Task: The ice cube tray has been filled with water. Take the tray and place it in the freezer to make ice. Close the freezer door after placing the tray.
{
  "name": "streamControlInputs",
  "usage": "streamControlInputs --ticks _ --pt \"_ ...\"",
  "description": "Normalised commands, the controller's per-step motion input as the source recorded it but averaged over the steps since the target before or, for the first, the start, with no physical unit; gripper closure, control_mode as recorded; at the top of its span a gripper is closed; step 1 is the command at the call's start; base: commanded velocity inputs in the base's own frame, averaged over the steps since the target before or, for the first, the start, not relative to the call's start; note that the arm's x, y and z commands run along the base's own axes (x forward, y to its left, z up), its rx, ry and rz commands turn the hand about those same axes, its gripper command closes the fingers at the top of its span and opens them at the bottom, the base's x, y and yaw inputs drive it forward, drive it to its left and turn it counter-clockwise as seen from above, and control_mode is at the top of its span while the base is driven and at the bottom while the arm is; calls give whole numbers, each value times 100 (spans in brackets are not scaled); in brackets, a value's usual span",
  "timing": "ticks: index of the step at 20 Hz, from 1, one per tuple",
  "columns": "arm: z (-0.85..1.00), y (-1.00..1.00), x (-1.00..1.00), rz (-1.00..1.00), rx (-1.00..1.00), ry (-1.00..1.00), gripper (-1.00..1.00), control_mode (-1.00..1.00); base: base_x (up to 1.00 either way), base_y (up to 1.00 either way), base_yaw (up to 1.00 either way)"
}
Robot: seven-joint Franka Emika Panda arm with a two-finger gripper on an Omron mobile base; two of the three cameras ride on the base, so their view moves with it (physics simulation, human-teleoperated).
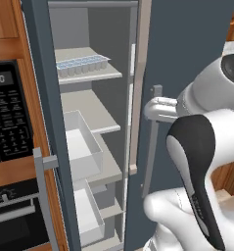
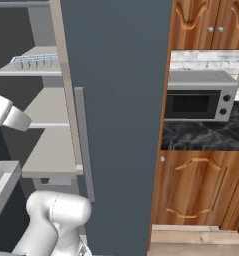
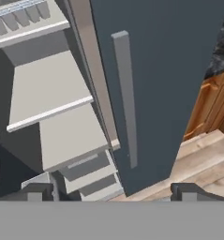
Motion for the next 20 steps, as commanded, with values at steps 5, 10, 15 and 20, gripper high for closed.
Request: streamControlInputs --ticks 5,10,15,20 --pt "-35 -11 2 0 2 3 -100 -100 0 0 0" --pt "-13 -12 -4 0 14 12 -100 -100 0 0 0" --pt "0 0 0 0 0 0 -100 100 -93 0 -1" --pt "0 0 0 0 0 0 -100 100 -81 3 0"
